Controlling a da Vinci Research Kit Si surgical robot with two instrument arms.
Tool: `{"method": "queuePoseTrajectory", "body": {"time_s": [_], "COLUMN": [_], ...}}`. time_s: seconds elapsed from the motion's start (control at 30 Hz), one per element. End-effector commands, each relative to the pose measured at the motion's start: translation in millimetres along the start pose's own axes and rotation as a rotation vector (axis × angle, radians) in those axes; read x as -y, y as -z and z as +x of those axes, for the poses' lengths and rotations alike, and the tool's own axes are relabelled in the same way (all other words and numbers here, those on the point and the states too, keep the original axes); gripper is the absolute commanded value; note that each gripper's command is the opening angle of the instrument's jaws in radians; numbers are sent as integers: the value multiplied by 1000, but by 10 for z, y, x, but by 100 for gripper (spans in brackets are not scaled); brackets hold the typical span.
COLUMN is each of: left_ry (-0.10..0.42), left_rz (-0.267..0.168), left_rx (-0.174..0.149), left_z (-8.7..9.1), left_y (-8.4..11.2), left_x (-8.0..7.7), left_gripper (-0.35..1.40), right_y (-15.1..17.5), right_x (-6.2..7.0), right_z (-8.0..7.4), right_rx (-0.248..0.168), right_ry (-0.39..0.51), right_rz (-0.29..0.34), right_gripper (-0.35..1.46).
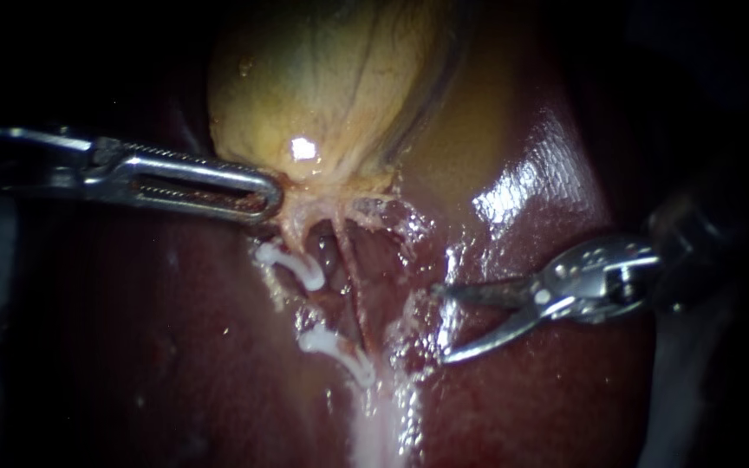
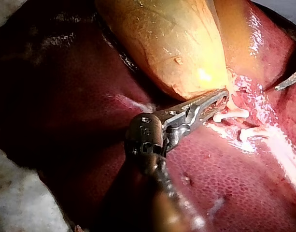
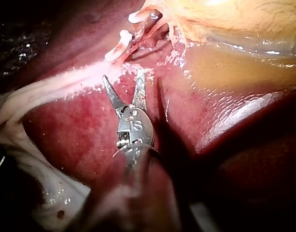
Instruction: Go back from the cut left tube
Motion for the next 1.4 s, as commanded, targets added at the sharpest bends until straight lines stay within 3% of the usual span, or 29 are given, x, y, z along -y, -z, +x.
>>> {"method": "queuePoseTrajectory", "body": {"time_s": [0.03, 0.3, 0.7, 1.17, 1.4], "left_ry": [0, -1, -5, -16, -18], "left_rz": [0, 3, 14, -5, -8], "left_rx": [0, -1, -9, 8, 11], "left_z": [0, -1, -2, -13, -16], "left_y": [0, -5, -28, -68, -73], "left_x": [0, 3, 14, 31, 30], "left_gripper": [-35, -35, -35, -35, -35], "right_y": [3, 18, 17, 17, 17], "right_x": [-1, -2, -1, -1, 0], "right_z": [3, 23, 23, 23, 24], "right_rx": [-3, -46, -52, -54, -57], "right_ry": [3, 38, 43, 43, 43], "right_rz": [-7, -38, -40, -40, -41], "right_gripper": [143, 143, 143, 143, 143]}}
